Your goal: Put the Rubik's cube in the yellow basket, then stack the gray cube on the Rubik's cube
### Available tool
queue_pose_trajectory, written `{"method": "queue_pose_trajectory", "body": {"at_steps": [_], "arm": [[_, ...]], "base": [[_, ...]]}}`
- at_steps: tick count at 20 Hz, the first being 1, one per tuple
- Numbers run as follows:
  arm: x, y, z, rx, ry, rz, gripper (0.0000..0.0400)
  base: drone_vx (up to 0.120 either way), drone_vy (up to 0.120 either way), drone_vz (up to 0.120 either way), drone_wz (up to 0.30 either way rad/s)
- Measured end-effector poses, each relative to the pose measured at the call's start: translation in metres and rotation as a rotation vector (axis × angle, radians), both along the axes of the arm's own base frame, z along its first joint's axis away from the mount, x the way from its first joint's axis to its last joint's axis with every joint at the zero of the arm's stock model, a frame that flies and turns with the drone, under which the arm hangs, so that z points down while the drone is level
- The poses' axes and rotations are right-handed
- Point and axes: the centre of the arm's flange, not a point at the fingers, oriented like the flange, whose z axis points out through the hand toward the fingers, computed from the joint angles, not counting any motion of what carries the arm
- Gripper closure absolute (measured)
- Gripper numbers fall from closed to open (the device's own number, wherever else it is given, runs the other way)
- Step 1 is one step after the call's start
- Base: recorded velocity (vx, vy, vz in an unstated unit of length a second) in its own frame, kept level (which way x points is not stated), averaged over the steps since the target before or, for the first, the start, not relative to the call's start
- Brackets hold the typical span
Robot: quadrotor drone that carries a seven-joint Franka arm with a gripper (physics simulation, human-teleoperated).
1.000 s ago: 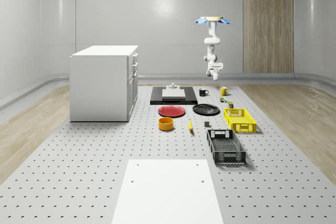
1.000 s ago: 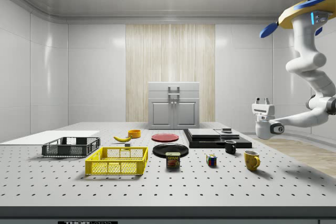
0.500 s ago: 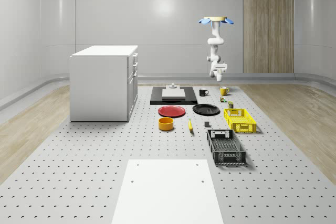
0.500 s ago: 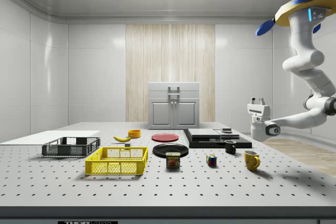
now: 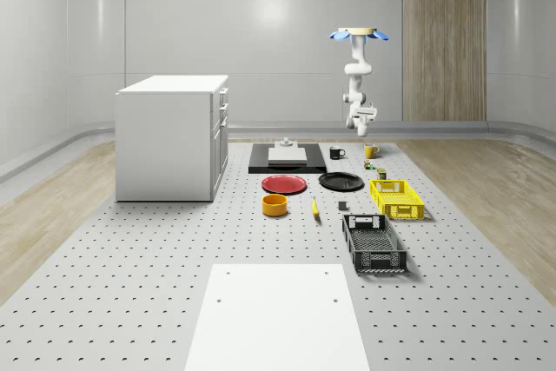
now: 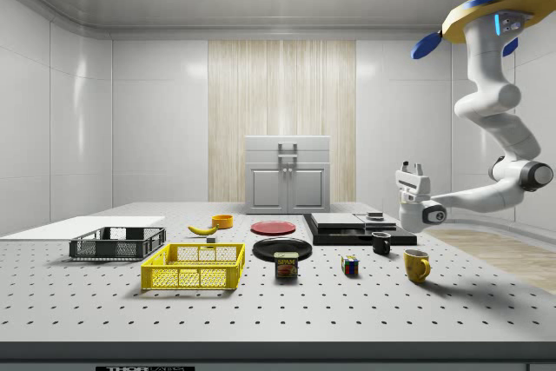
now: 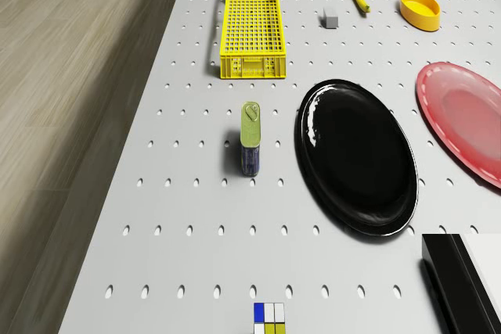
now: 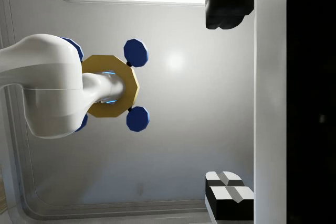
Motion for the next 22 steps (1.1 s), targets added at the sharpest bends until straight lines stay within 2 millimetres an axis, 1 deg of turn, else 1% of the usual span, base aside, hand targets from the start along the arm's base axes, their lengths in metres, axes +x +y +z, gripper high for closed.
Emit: {"method": "queue_pose_trajectory", "body": {"at_steps": [3,6,9,11,13,15,16,17,19,20,22], "arm": [[0.0,0.008,-0.002,-0.085,-0.002,-0.002,0.0],[0.0,0.022,-0.006,-0.226,-0.004,-0.007,0.0],[0.0,0.042,-0.016,-0.451,-0.006,-0.013,0.0],[0.0,0.058,-0.03,-0.666,-0.006,-0.02,0.0],[0.001,0.074,-0.052,-0.938,-0.006,-0.028,0.0],[0.002,0.084,-0.082,-1.262,-0.006,-0.038,0.0],[0.002,0.086,-0.099,-1.434,-0.005,-0.044,0.0],[0.003,0.084,-0.116,-1.608,-0.004,-0.05,0.0],[0.004,0.073,-0.147,-1.94,-0.003,-0.061,0.0],[0.004,0.065,-0.159,-2.089,-0.002,-0.066,0.0],[0.005,0.048,-0.177,-2.342,0.0,-0.074,0.0]], "base": [[0.12,0.0,0.0,0.0],[0.12,0.0,0.0,0.0],[0.12,0.0,0.0,0.0],[0.12,0.0,0.0,0.0],[0.12,0.0,0.0,0.0],[0.12,0.0,-0.02,0.0],[0.12,0.0,-0.12,0.0],[0.12,0.0,-0.12,0.0],[0.12,0.0,-0.12,0.0],[0.12,0.0,-0.12,0.0],[0.12,0.0,-0.12,0.0]]}}
